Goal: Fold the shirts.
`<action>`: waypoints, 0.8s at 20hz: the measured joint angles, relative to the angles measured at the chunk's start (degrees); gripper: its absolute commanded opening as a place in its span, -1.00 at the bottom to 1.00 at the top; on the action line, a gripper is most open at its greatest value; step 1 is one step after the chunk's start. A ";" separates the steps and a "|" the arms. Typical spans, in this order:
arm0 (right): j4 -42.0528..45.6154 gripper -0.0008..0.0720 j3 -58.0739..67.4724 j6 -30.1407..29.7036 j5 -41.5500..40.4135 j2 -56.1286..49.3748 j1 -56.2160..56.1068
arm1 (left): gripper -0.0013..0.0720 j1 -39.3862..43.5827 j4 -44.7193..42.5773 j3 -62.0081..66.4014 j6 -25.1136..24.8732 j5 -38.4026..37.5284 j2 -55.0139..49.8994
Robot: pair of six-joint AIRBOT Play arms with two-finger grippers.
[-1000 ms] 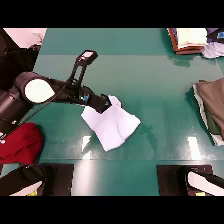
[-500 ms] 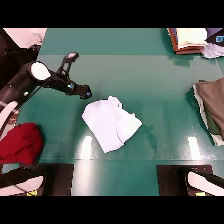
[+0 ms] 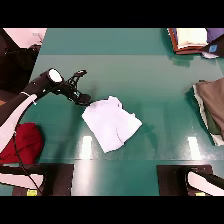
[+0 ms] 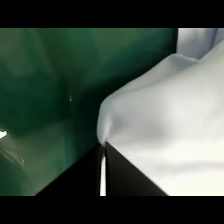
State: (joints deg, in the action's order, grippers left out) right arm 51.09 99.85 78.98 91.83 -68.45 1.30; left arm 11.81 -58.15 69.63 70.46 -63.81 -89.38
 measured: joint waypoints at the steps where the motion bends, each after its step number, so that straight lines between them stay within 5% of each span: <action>1: 0.00 -0.92 -3.85 0.00 -0.20 0.79 0.00 | -0.88 -0.04 -0.22 0.39 -0.11 -0.02 0.13; 2: 0.00 -0.86 -8.24 0.00 -0.79 1.60 0.00 | -0.88 -0.09 -0.68 0.90 -0.13 -0.09 0.50; 4: 0.02 0.42 -19.28 0.02 -2.62 3.19 -0.09 | -0.88 -0.11 -2.14 2.19 -0.31 -0.09 1.99; 5: 0.04 0.50 -24.72 0.00 -3.96 3.58 -0.46 | -0.88 -0.11 -2.75 2.75 -0.33 -0.07 2.86; 13: -10.19 0.44 -53.40 -10.82 -21.00 -5.60 -13.73 | -0.88 -0.11 -4.61 4.15 -0.42 0.37 6.27; 14: -11.43 0.38 -53.68 -12.07 -22.56 -7.56 -15.67 | -0.88 -0.11 -4.66 4.17 -0.44 0.35 6.38; 16: -13.14 -0.04 -52.87 -13.84 -24.52 -11.52 -19.41 | -0.88 -0.11 -4.79 4.22 -0.42 0.20 6.47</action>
State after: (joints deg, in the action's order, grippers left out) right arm 37.95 46.98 65.14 67.31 -79.96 -18.11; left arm 11.70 -62.94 73.84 70.04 -63.61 -82.91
